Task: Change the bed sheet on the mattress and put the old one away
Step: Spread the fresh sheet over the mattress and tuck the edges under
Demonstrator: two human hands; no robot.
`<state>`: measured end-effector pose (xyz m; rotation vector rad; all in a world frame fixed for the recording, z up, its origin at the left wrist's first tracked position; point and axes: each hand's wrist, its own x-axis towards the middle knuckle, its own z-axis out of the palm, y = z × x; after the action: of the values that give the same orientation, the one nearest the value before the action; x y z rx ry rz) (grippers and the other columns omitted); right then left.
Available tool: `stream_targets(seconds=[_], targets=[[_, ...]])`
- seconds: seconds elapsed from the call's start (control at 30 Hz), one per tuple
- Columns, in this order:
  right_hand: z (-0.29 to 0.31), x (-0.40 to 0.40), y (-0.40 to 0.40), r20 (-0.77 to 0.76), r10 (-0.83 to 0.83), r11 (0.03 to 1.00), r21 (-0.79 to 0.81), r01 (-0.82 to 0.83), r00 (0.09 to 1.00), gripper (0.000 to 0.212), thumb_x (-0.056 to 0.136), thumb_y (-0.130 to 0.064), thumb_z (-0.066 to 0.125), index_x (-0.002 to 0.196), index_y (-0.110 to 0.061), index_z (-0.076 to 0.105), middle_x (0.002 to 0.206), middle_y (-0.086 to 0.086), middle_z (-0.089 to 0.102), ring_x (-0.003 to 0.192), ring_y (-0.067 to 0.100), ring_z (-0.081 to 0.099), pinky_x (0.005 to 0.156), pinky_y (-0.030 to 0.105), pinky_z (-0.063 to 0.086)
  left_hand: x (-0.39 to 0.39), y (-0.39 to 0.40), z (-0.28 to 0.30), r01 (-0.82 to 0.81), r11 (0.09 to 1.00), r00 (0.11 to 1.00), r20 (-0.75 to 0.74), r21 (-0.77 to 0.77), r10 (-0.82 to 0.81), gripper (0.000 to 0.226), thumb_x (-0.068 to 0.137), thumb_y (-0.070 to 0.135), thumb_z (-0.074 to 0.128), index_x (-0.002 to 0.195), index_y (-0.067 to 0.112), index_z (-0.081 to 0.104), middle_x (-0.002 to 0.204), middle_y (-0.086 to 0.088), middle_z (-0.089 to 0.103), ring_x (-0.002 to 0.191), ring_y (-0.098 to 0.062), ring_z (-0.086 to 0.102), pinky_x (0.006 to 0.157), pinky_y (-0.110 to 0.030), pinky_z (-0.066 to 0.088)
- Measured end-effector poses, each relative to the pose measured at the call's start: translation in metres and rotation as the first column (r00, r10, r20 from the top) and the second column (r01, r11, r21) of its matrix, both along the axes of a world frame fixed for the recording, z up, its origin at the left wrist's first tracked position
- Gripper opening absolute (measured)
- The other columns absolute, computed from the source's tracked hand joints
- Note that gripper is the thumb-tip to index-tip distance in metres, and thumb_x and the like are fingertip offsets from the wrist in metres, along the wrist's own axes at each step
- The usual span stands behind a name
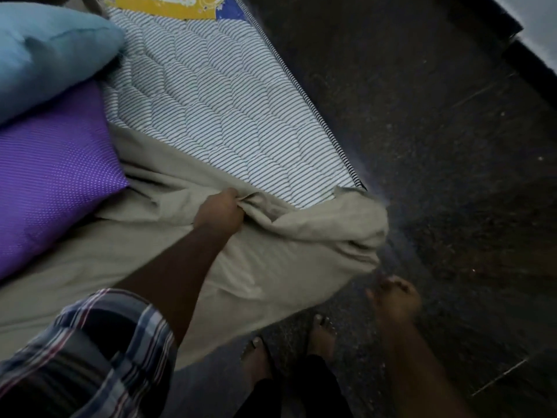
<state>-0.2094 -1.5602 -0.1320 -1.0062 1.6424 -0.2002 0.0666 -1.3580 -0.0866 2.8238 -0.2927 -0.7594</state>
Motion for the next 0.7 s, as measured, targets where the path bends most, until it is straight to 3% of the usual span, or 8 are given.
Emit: stream_targets(seconds=[0.03,0.1,0.2,0.27,0.37,0.47,0.57,0.7], targets=[[-0.005,-0.004,0.002,-0.098,0.176,0.98,-0.074,-0.184,0.98,0.008,0.093,-0.004,0.059,0.093,-0.013,0.059,0.089,0.011,0.064,0.098,0.035,0.064,0.065,0.031,0.057,0.003,-0.001,0.001,-0.002,0.999,1.0,0.03,-0.036,0.003,0.043,0.092,0.019,0.05,0.135,0.02,0.055,0.122,-0.014,0.067,0.117,-0.035,0.059,0.095,-0.039,0.046],[-0.001,0.013,0.008,-0.192,0.338,0.842,-0.376,-0.387,0.921,0.033,0.083,-0.015,0.065,0.115,-0.008,0.064,0.11,0.013,0.066,0.107,0.035,0.063,0.086,0.042,0.053,0.01,-0.001,0.005,0.012,0.993,0.998,0.07,-0.12,-0.004,0.033,0.091,0.017,0.051,0.122,0.018,0.06,0.11,-0.012,0.07,0.107,-0.034,0.063,0.083,-0.036,0.045],[0.043,0.08,0.027,-0.069,0.557,0.646,-0.59,-0.484,0.827,0.038,0.088,-0.008,0.066,0.126,-0.011,0.066,0.114,-0.004,0.063,0.106,0.015,0.06,0.092,0.03,0.048,0.02,0.0,0.018,0.076,0.974,0.997,0.031,-0.213,-0.071,0.022,0.089,0.019,0.054,0.11,0.018,0.058,0.092,-0.004,0.068,0.091,-0.027,0.064,0.071,-0.032,0.042],[0.062,0.128,0.036,-0.042,0.719,0.545,-0.587,-0.599,0.694,0.039,0.091,-0.01,0.065,0.13,-0.013,0.065,0.119,-0.003,0.068,0.111,0.014,0.063,0.098,0.032,0.05,0.026,0.003,0.03,0.092,0.968,0.993,-0.056,-0.233,-0.107,0.016,0.089,0.024,0.058,0.104,0.02,0.056,0.087,0.001,0.066,0.084,-0.019,0.063,0.065,-0.031,0.044],[0.064,0.182,0.045,-0.077,0.91,0.335,-0.438,-0.834,0.406,0.056,0.09,-0.026,0.069,0.143,-0.019,0.053,0.138,0.001,0.06,0.128,0.018,0.056,0.109,0.038,0.043,0.035,0.011,0.043,0.025,0.955,0.978,-0.192,-0.294,-0.085,0.007,0.089,0.034,0.058,0.094,0.029,0.058,0.083,0.001,0.07,0.076,-0.016,0.067,0.073,-0.037,0.054],[0.065,0.212,0.056,-0.078,0.983,0.136,-0.294,-0.946,0.165,0.028,0.09,-0.038,0.068,0.114,-0.024,0.072,0.111,0.0,0.072,0.104,0.018,0.066,0.093,0.039,0.052,0.044,0.014,0.05,0.038,0.942,0.991,-0.111,-0.332,-0.079,0.008,0.091,0.038,0.055,0.089,0.032,0.06,0.079,0.006,0.069,0.076,-0.015,0.067,0.077,-0.04,0.056],[0.067,0.221,0.047,-0.143,0.946,0.218,-0.384,-0.897,0.292,0.018,0.094,-0.031,0.062,0.082,-0.019,0.07,0.088,-0.003,0.07,0.092,0.019,0.064,0.077,0.03,0.046,0.053,0.0,0.062,0.059,0.938,0.998,-0.003,-0.341,-0.064,0.01,0.094,0.035,0.055,0.092,0.032,0.064,0.081,0.007,0.07,0.078,-0.009,0.065,0.073,-0.032,0.052],[0.072,0.225,0.003,-0.221,0.874,0.293,-0.474,-0.831,0.434,0.022,0.095,-0.023,0.06,0.075,-0.015,0.06,0.075,-0.002,0.061,0.083,0.023,0.061,0.066,0.027,0.032,0.063,-0.057,0.072,-0.028,0.899,0.991,0.102,-0.438,0.081,0.017,0.093,0.029,0.05,0.101,0.026,0.065,0.087,0.0,0.072,0.087,-0.022,0.067,0.083,-0.037,0.053]])
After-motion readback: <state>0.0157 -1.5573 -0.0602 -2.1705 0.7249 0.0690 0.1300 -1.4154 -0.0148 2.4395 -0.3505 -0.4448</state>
